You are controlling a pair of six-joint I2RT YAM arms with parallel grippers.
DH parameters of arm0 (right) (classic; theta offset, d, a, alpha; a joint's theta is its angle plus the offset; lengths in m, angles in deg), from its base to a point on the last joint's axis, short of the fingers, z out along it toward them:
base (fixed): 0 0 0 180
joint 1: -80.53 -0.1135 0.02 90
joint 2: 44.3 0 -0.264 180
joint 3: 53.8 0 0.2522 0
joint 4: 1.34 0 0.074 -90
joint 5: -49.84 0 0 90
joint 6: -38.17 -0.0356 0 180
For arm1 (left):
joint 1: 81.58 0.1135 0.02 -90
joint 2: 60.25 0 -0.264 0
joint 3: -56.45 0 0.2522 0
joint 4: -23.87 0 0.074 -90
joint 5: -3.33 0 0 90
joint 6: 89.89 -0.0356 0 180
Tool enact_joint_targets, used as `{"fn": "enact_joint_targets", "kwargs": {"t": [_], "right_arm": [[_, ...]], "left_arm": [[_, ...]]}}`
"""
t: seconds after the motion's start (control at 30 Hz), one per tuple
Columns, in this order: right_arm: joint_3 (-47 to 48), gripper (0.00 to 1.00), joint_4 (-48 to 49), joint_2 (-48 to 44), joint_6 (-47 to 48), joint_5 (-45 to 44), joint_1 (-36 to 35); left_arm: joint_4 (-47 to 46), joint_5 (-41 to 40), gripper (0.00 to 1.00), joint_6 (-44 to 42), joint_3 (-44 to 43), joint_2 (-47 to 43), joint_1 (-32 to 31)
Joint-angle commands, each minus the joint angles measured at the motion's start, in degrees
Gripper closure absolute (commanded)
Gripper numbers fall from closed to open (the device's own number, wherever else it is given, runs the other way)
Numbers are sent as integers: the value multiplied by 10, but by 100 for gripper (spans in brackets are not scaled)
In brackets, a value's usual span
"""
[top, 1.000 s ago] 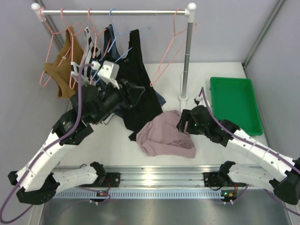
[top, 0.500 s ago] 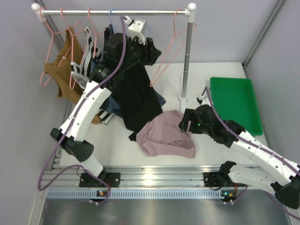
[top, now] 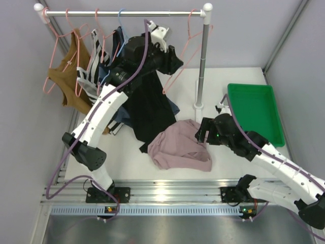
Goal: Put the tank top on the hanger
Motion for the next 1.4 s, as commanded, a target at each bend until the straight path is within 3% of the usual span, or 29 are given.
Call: {"fn": "enact_joint_targets", "kwargs": {"t": [0.0,0.33,0.43,0.7,1.0,1.37], "right_arm": [[22,24,-6,-15,11,1,9],[19,29,-17,-26,12,-7,11],[20,31,-20,-29,14,-10,11],[23,32,-29,-36,15,-14,12],[23,34,-32,-40,16,-21,12],[22,34,-27,-39,20,-21,12]], "left_arm": [[-41,-5,50,-21,-18,16,-4],[-55,-46,55,-49,-17,36,-18],[-59,-55,62,-55,-16,37,-23],[-72,-78,98,-67,-16,42,-28],[-131,-139,100,-74,-6,19,-45],[-142,-172,100,-88,19,-19,-45]]}}
